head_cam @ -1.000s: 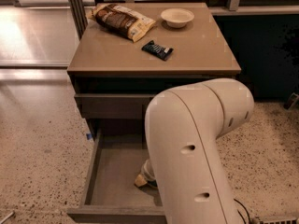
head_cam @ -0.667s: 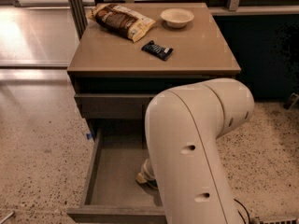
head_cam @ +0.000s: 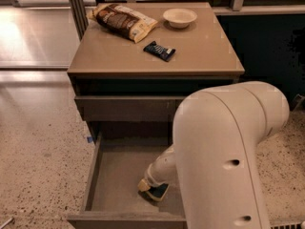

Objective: Pick sponge from middle drawer and place on counter

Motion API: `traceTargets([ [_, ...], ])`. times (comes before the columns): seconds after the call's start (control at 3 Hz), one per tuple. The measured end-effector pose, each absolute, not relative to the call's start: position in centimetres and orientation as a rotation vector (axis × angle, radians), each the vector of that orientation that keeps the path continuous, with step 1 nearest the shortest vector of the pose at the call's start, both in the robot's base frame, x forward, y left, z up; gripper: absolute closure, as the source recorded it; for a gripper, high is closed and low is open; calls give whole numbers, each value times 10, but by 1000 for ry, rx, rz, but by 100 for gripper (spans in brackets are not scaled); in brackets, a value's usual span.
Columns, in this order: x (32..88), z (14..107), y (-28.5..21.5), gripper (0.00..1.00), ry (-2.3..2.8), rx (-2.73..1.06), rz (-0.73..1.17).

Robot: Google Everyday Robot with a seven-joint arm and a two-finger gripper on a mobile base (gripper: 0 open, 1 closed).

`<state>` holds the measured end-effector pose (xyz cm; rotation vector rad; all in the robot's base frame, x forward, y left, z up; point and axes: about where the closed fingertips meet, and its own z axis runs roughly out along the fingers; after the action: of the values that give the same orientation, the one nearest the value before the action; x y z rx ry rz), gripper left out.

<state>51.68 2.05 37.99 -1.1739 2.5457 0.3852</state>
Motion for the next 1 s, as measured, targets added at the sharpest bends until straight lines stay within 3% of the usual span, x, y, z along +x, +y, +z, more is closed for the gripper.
traceTargets([
  [1.0, 486, 541, 90, 100, 2367, -1279, 427],
])
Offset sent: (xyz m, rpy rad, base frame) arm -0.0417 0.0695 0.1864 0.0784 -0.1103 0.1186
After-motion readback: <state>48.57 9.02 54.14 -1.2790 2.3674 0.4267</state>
